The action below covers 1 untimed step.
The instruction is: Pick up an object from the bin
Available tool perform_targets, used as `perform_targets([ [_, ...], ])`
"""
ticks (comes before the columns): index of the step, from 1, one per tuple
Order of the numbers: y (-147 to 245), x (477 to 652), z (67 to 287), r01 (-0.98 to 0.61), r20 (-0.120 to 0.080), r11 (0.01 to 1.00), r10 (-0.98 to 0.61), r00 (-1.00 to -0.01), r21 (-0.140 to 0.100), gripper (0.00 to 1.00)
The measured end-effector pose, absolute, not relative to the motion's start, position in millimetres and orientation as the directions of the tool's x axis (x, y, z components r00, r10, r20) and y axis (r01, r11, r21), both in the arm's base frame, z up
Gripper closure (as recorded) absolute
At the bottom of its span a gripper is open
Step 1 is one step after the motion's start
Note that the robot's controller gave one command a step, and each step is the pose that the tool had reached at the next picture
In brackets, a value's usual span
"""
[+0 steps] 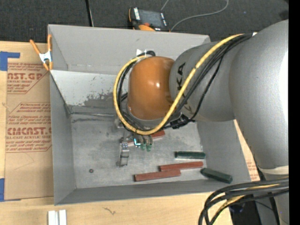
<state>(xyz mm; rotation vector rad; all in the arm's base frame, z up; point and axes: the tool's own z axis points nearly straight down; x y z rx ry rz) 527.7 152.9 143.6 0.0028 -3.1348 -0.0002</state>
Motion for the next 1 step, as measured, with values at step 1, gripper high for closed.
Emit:
perform_targets([
  [1,79.1,566.0,67.1,-0.165,0.002,0.986,-0.165,-0.986,-0.002,0.00],
])
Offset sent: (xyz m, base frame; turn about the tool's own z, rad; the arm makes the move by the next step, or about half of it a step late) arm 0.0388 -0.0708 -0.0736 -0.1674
